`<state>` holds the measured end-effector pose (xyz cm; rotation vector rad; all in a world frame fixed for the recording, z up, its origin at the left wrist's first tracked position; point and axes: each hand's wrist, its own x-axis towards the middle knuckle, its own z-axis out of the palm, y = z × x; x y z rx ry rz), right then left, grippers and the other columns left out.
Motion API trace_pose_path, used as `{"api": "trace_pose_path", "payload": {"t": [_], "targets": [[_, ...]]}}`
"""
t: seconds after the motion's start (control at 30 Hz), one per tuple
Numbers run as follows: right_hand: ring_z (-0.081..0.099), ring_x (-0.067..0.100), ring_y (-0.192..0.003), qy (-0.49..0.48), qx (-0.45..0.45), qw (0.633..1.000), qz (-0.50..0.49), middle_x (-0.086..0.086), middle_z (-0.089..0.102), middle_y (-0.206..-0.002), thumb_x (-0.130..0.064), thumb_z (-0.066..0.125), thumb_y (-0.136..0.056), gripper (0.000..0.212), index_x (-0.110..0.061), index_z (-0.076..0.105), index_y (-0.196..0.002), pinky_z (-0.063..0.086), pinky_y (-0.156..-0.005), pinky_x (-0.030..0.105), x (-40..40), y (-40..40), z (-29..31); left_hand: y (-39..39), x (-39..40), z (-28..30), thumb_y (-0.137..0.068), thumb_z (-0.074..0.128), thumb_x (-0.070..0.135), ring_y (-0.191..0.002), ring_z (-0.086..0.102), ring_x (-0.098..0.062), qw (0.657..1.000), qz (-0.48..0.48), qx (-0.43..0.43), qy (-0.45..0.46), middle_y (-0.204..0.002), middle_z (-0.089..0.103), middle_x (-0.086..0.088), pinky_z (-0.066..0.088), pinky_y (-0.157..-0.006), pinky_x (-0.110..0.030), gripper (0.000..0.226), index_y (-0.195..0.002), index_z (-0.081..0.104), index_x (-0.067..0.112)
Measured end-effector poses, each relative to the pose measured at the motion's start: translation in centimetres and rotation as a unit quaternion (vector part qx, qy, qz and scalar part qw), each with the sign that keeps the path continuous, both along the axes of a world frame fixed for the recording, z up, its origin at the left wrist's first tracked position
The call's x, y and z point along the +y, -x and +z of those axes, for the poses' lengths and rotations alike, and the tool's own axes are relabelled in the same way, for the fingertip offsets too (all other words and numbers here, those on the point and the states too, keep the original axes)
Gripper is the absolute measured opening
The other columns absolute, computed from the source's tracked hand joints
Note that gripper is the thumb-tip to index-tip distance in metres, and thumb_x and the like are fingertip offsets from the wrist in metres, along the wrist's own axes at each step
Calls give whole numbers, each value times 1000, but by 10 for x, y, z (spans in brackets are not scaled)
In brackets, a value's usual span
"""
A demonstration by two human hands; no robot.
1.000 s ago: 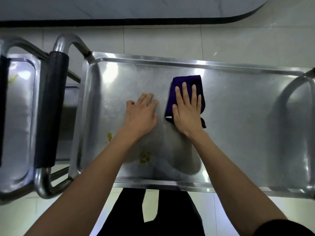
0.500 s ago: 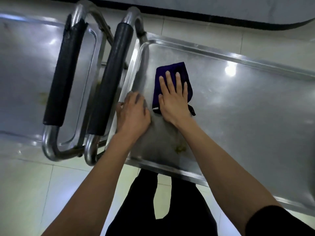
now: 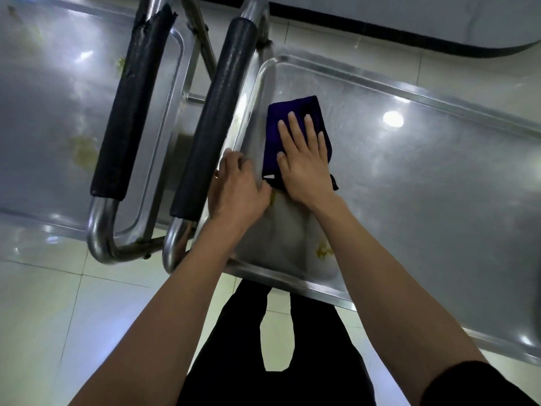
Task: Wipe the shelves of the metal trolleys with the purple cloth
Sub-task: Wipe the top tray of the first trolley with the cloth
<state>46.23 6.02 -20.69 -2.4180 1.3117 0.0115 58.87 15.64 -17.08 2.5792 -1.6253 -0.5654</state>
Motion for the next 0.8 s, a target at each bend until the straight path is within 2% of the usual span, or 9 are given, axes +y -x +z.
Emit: {"api": "trace_pose_path", "payload": {"t": [0.17,0.27,0.33,0.4,0.47,0.7,0.8], "targets": [[-12,23,-155,-7,9,998,-57,-2,-4,-169,-33,30,-106,62,-23,7,-162,-2,-125,50,1,56,1,20,-12,-2,-86,47,69,-144,27,-33,997,7,-7,-71,-152,33,-14,26,-115,-55,83,-140,48,6],[-13,23,-155,-7,11,998,-61,-2,-4,-169,-35,28,-105,62,-24,6,-162,-2,-125,50,0,88,-1,42,-16,1,-88,43,66,-146,24,-32,996,-21,-62,-62,-150,39,-13,24,-113,-59,74,-135,53,10],[-12,23,-155,-8,13,998,-62,-2,-4,-169,-35,28,-105,62,-24,6,-162,-2,-125,50,-2,109,-2,69,-20,5,-88,45,59,-139,34,-30,991,-94,-91,-28,-143,47,-11,32,-107,-57,61,-127,58,14],[-12,23,-155,-8,13,997,-73,-1,-4,-169,-36,26,-105,62,-24,6,-162,-2,-125,50,-2,133,-2,103,-28,7,-90,45,54,-130,45,-26,983,-163,-84,-5,-138,53,-8,39,-98,-53,53,-123,61,16],[-12,23,-155,-8,14,996,-87,-1,-4,-169,-36,25,-104,62,-24,5,-162,-2,-125,50,-1,161,-2,135,-36,7,-93,43,50,-122,51,-23,978,-193,-77,-4,-133,55,-6,40,-93,-50,48,-122,62,16],[-11,22,-155,-7,14,987,-163,-3,-3,-169,-35,26,-103,62,-25,7,-162,-1,-125,49,6,278,-1,188,-45,7,-95,41,44,-125,44,-35,974,-182,-100,-87,-138,43,-16,36,-96,-54,56,-130,53,1],[-13,21,-155,-7,18,980,-200,-4,-6,-169,-33,29,-106,61,-26,5,-162,-2,-125,50,11,330,0,192,-47,11,-97,39,43,-127,44,-37,975,-175,-103,-94,-141,40,-17,35,-100,-56,57,-132,49,0]]}}
